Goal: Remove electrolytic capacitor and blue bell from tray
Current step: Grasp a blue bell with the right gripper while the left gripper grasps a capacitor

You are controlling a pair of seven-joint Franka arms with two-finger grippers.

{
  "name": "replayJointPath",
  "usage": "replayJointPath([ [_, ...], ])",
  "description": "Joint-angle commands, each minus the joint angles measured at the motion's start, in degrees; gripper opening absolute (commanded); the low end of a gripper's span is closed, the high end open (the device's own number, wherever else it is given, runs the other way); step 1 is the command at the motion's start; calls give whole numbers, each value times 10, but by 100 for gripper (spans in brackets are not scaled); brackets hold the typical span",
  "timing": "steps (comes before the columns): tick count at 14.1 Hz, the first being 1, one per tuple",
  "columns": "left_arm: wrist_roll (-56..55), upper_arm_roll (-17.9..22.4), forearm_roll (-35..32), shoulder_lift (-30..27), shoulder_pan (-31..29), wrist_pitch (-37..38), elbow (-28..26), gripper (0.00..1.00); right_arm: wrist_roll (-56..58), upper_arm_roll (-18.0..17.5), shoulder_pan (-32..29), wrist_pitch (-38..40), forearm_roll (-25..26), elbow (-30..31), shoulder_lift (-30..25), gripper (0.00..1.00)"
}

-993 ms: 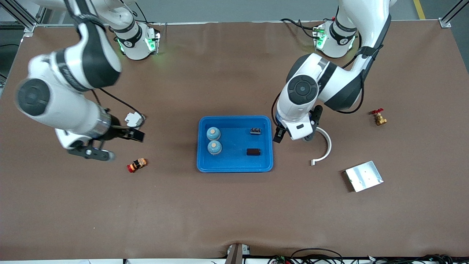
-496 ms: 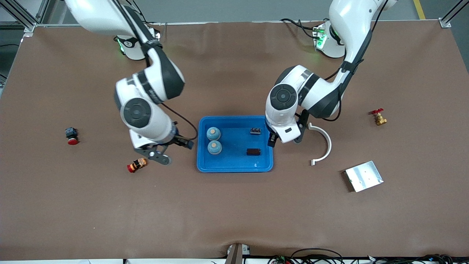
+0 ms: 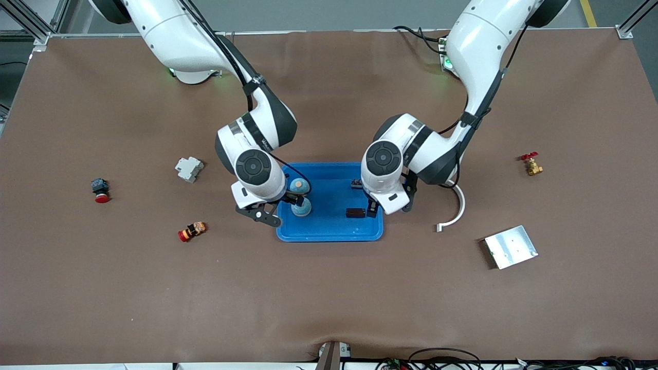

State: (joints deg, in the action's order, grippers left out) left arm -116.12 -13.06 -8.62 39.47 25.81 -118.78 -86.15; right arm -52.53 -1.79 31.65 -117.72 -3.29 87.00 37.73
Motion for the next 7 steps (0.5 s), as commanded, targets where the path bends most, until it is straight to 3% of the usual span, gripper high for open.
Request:
replayJointPath([
  [1, -16, 6, -9, 19, 9, -8, 21, 100, -3, -22, -7, -48, 2, 31, -1, 100],
  [4, -31, 6, -7, 29, 8, -37, 27, 100, 9, -23, 0, -60, 7, 41, 6, 100],
  [7, -61, 6, -7, 66, 11, -42, 70, 100, 20, -37, 1, -65, 7, 48, 7, 100],
])
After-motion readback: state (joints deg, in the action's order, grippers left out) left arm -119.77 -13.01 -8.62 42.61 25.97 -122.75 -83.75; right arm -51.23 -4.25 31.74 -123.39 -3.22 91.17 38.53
